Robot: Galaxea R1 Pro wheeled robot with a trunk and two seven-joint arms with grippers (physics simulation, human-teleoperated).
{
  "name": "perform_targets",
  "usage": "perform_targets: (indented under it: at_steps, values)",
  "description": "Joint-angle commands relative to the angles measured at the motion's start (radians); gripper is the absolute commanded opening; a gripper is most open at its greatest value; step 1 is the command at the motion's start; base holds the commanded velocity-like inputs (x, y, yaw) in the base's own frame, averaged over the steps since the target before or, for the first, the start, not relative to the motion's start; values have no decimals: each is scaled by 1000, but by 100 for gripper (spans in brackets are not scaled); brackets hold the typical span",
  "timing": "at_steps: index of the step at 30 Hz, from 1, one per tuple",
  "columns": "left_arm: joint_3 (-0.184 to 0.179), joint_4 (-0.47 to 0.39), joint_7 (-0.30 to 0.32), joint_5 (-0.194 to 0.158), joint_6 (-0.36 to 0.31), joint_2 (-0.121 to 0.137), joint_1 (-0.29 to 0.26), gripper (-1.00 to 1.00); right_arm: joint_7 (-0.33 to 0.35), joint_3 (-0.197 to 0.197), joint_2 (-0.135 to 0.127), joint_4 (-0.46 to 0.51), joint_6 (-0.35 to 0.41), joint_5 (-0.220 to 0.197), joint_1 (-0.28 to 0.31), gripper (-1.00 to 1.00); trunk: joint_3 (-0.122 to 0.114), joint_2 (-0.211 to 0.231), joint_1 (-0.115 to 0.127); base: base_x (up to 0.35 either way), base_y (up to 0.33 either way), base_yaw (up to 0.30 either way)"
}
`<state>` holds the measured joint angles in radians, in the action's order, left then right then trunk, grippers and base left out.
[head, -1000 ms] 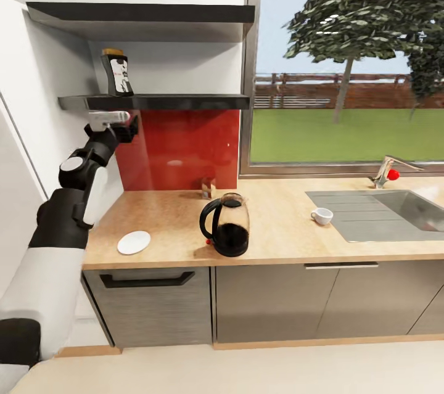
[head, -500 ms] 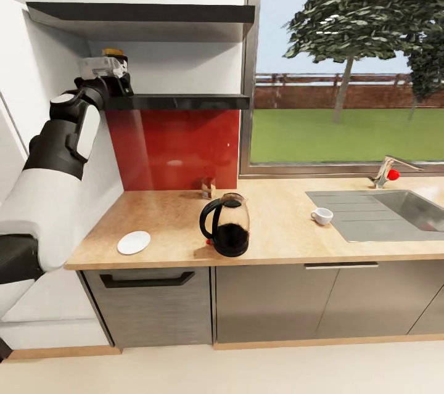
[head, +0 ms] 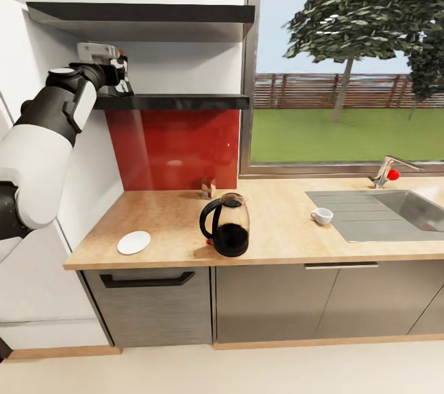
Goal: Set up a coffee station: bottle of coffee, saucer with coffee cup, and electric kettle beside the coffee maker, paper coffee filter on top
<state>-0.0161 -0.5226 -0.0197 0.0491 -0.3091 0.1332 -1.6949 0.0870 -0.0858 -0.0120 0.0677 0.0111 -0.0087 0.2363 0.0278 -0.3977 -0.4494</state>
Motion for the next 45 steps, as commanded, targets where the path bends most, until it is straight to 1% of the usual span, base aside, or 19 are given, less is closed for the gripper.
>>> perform_targets:
  at_steps: [1, 4, 6, 14, 20, 24, 32, 41, 45]
  values:
    - [-2, 4, -2, 20, -6, 0, -3, 100, 2, -7, 0, 1, 1, -1, 0, 100, 2, -2, -1, 0, 0, 0]
    - [-1, 12, -2, 61, -5, 4, -4, 100, 2, -7, -1, 1, 2, -3, 0, 100, 2, -2, -1, 0, 0, 0]
    - [3, 12, -2, 69, 0, 10, -1, 100, 2, -6, -2, 1, 3, -3, 0, 100, 2, -2, -1, 0, 0, 0]
    - [10, -2, -5, 75, 18, 18, 8, 100, 2, -5, -3, -6, 4, -2, 1, 100, 2, -2, -1, 0, 0, 0]
    - [10, -4, -44, 75, 31, 18, 9, 100, 2, -5, -9, -26, 4, -2, 0, 100, 2, -2, -1, 0, 0, 0]
    - [12, -4, -57, 70, 30, 17, 9, 100, 1, -5, -11, -35, 4, -2, 0, 100, 2, -2, -1, 72, 0, 0]
    - [13, -6, -60, 65, 31, 15, 9, 100, 1, -6, -11, -38, 4, -2, 0, 100, 2, -2, -1, 248, 0, 0]
    - [14, -6, -60, 65, 30, 16, 9, 100, 1, -6, -11, -39, 4, -2, 0, 100, 2, -2, -1, 35, 3, 0]
    - [18, -5, -61, 63, 29, 17, 9, 100, 1, -6, -11, -40, 3, -2, 0, 100, 2, -2, -1, 164, 103, 0]
